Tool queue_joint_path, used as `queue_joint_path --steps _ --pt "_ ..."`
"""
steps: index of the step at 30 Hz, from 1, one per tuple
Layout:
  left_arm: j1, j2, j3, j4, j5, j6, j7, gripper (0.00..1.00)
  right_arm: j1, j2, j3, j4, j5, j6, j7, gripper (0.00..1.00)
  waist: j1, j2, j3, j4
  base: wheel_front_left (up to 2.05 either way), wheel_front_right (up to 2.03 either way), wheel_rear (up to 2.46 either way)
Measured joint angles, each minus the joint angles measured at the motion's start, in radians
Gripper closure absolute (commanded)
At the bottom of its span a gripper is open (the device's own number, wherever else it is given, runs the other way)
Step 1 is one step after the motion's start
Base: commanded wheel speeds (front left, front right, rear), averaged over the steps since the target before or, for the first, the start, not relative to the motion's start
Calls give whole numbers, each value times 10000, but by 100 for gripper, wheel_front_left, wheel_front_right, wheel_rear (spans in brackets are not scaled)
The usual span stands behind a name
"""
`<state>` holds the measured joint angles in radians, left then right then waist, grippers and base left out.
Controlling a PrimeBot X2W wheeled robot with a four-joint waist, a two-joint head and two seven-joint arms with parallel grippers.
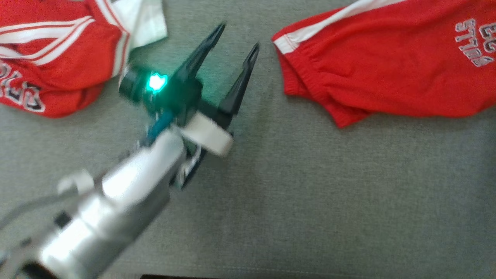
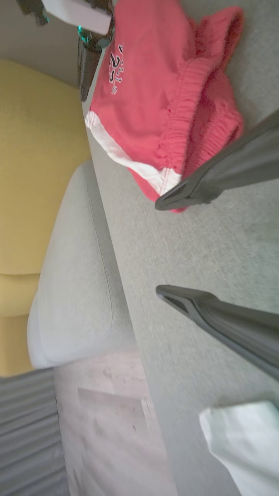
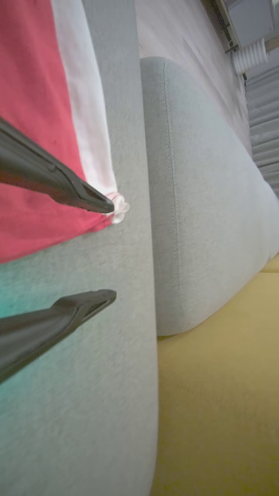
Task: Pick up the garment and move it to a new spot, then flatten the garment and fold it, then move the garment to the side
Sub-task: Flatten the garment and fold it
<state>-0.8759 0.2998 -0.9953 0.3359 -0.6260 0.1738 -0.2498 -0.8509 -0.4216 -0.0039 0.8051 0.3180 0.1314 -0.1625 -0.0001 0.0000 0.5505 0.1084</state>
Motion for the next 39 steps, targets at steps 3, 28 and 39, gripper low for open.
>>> queue_joint_path --steps 3,28,39 --pt "1153 -40 874 -1179 809 945 -35 0 673 -535 307 -52 1060 0 777 0 0 0 -187 220 0 0 0" --pt "6164 -1091 4226 -4172 4266 1317 -79 0 3036 -2036 431 439 4196 0 1308 100 0 0 -2348 217 0 0 0" --pt "6733 -1392 4865 -3601 4608 802 -79 0 2658 -1164 1613 -2451 4134 0 1407 100 0 0 -2908 -205 0 0 0"
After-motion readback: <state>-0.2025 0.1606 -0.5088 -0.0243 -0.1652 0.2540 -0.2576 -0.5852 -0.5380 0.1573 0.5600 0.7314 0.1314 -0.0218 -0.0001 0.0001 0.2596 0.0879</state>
